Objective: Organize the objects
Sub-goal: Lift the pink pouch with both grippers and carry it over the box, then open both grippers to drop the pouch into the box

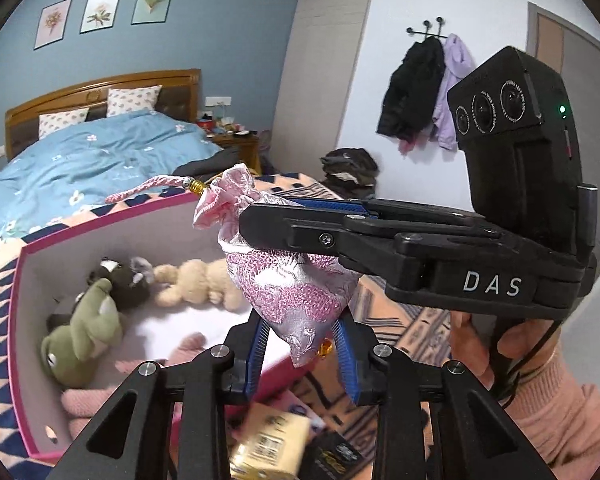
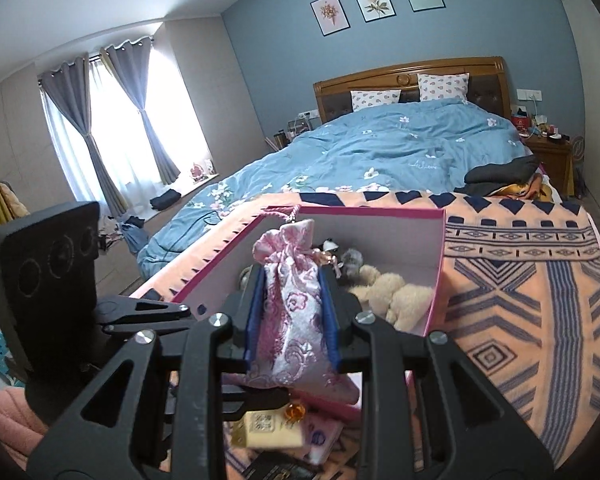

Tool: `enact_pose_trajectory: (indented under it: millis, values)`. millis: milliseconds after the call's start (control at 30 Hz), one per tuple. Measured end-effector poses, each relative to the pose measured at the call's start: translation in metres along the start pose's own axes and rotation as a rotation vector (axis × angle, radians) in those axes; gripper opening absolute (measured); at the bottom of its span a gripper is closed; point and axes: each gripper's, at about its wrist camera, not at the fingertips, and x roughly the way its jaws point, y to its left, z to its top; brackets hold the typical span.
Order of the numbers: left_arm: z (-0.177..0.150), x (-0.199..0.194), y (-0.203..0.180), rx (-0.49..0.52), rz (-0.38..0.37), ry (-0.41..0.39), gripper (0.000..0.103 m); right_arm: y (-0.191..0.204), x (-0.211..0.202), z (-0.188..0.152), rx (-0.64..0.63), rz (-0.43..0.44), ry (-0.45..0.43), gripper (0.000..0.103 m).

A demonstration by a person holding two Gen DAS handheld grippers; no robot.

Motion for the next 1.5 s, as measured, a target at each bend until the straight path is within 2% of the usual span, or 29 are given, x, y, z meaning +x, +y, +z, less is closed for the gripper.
enact_pose_trajectory:
  millis: [500, 733, 900, 1033, 1100, 1333, 1400, 1500]
  values:
    - [0.011, 0.059, 0.045, -0.062, 0.108, 0.131, 0.032, -0.033, 0.079, 0.011, -0.023, -0.090, 0.156, 0.029]
    - [0.008, 0.076, 0.060, -0.093, 0.197, 0.177, 0.032, -0.037, 0.101, 0.009, -0.052, -0.193, 0.195, 0.035]
    - [0.003, 0.077, 0.065, -0.100, 0.225, 0.183, 0.032, -0.038, 0.097, 0.008, -0.040, -0.197, 0.173, 0.035]
    - [-0.003, 0.072, 0.065, -0.107, 0.226, 0.174, 0.033, -0.040, 0.090, 0.004, -0.002, -0.160, 0.166, 0.036]
    - [-0.004, 0.066, 0.064, -0.112, 0.215, 0.159, 0.035, -0.040, 0.084, 0.000, 0.015, -0.136, 0.165, 0.040]
    - [-0.010, 0.032, 0.054, -0.109, 0.219, 0.080, 0.053, -0.030, 0.056, -0.013, 0.041, -0.082, 0.125, 0.042]
    - [-0.013, 0.023, 0.050, -0.105, 0.221, 0.059, 0.054, -0.026, 0.046, -0.016, 0.039, -0.079, 0.110, 0.047]
    - [-0.019, 0.008, 0.043, -0.092, 0.216, 0.034, 0.056, -0.021, 0.027, -0.021, 0.039, -0.060, 0.080, 0.048]
